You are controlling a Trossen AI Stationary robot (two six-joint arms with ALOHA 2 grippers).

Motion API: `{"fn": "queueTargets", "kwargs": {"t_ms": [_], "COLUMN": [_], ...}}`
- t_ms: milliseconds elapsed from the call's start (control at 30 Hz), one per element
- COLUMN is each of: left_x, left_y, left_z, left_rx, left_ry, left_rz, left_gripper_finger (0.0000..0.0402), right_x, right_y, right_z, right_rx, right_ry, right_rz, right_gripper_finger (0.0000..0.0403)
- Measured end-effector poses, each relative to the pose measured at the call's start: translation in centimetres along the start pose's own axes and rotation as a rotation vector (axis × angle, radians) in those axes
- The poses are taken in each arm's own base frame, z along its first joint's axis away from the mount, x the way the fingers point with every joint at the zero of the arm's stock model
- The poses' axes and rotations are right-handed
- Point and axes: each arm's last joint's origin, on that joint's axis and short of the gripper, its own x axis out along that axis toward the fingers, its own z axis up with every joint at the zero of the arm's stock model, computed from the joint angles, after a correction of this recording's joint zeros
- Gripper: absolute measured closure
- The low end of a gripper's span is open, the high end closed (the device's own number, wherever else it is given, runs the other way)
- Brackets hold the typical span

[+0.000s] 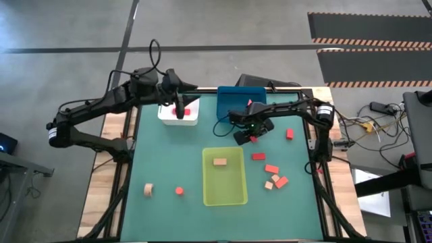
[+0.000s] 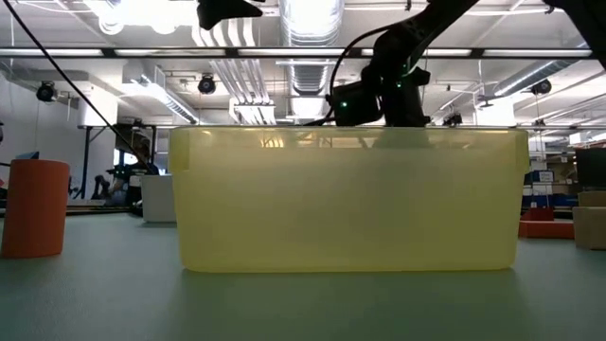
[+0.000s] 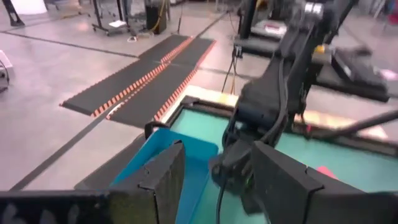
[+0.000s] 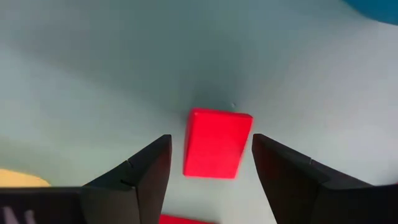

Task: Sort & place blocks by color
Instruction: Put the red half-cylinder block into the white bin

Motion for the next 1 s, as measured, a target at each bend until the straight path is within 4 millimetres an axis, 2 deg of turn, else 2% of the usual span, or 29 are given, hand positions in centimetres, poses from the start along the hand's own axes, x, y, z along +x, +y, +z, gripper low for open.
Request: {"fn": "queueTargets", "kwargs": {"t_ms": [233, 500, 600, 800, 1000], "left_x": [-0.2, -0.1, 0.0, -0.1, 0.2], "left_y": [0.0, 0.0, 0.0, 0.0, 0.1], "left_z": [1.1, 1.1, 1.1, 1.1, 0.7], "left_rx": [-0.008, -0.020, -0.055, -0.059, -0.059], "left_ry": [-0.089, -0.099, -0.097, -0.098, -0.083], "left_rz": [0.005, 0.004, 0.002, 0.002, 0.003], "left_gripper_finger": [0.0233, 0.0233, 0.0233, 0.0233, 0.0233], "right_x": [0.8, 0.5, 0.1, -3.0, -8.4], "right_y": [0.2, 0.2, 0.1, -0.5, -0.7], "right_z": [0.2, 0.1, 0.1, -0.5, -1.2], "right_rx": [-0.001, -0.008, -0.021, -0.051, -0.110], "right_ry": [0.013, 0.010, 0.000, -0.076, -0.280], "right_rz": [-0.006, 0.003, 0.014, 0.091, 0.353], "right_gripper_finger": [0.0211, 0.0280, 0.0281, 0.0281, 0.0277]}}
